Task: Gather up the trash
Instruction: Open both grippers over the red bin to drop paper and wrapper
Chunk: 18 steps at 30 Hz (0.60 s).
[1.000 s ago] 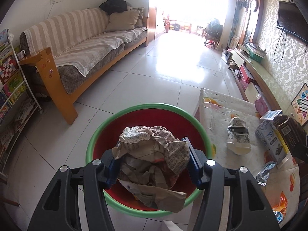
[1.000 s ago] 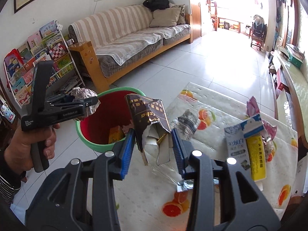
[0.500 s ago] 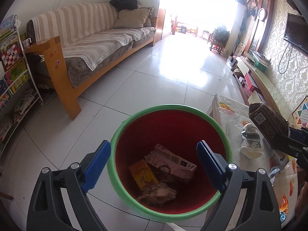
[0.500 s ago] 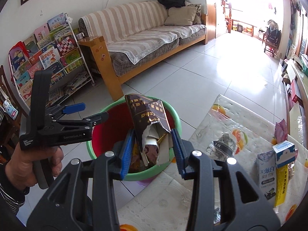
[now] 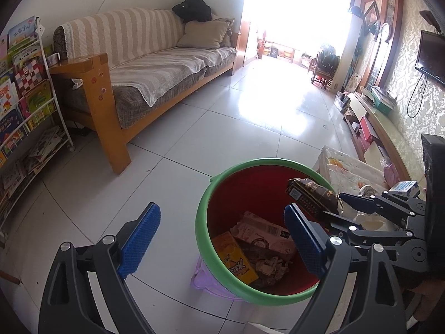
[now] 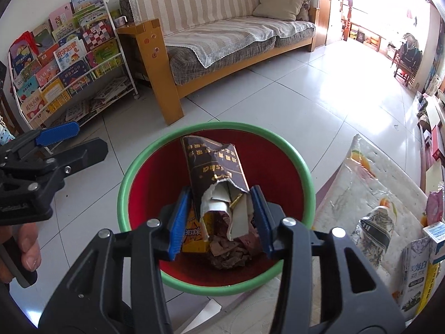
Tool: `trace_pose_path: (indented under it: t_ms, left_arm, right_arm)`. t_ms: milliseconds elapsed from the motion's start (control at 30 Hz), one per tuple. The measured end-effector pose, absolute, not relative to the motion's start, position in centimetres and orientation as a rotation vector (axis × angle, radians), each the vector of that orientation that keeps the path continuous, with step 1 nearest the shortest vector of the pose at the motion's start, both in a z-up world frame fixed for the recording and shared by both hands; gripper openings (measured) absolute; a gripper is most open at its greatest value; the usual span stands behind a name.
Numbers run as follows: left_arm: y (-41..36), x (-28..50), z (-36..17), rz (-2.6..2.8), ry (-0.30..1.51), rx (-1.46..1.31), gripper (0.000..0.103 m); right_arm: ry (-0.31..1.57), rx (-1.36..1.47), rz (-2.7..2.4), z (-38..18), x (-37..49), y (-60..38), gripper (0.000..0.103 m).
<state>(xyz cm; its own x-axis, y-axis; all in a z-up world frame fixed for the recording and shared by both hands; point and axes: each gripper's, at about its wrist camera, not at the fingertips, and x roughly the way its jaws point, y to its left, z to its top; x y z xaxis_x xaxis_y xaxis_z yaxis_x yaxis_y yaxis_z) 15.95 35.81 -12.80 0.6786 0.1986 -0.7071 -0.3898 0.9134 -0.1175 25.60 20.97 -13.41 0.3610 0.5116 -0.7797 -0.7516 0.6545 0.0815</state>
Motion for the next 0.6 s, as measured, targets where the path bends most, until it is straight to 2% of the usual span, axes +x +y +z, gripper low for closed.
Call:
trace_pose_path:
  t_ms: [33, 67, 100, 167, 233, 300, 600]
  left_arm:
    - [35.9, 15.9, -12.9, 0.337, 0.757, -0.273, 0.087]
    - [36.1, 15.8, -13.0, 0.343, 0.757, -0.276, 0.087]
    - [36.2, 15.7, -13.0, 0.347, 0.757, -0.281, 0.087]
    - [36.5, 15.3, -13.2, 0.358, 0.757, -0.292, 0.087]
    - [36.8, 15.1, -13.3, 0.367, 0.757, -0.298, 0.087]
    - [36.8, 15.0, -13.2, 0.366, 0.76, -0.299, 0.087]
    - [33.3, 15.4, -12.0, 0.306, 0.736, -0.27, 0.092]
  right_arm:
    - [0.879, -0.315, 0.821, -13.5, 25.6, 21.1, 0.049]
    - [0.891, -0.313, 0.818, -13.7, 25.6, 21.1, 0.054]
    - [0.897, -0.311, 0.811, -13.8, 25.6, 21.1, 0.068]
    - [0.879, -0.313, 0.793, -13.6, 25.4, 20.8, 0.085]
    - [0.87, -0.315, 0.786, -13.4, 25.2, 20.5, 0.088]
    - [0.877, -0.316, 0.776, -13.3, 25.2, 20.2, 0.098]
    - [0.863, -0.24, 0.725, -11.4, 24.0, 14.5, 0.098]
